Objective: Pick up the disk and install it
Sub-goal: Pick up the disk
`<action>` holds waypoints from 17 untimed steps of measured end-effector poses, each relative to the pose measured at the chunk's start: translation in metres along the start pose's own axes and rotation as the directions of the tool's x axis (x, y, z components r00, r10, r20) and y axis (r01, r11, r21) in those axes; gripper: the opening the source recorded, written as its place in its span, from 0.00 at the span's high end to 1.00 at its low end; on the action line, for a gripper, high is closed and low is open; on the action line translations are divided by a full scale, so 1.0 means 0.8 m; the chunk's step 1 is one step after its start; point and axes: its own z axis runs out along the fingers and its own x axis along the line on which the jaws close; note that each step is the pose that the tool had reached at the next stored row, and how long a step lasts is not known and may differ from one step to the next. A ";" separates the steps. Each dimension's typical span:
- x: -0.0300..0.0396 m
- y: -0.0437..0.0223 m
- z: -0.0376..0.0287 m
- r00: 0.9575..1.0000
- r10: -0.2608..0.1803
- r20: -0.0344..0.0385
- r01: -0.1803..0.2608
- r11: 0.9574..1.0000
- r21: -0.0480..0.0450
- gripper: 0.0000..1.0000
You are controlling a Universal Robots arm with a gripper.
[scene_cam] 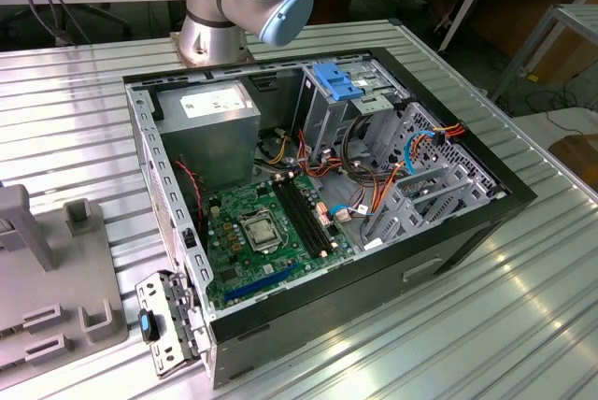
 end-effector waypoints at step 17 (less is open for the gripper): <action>0.0000 -0.0012 0.0007 1.000 0.000 0.000 0.000 1.000 0.000 0.63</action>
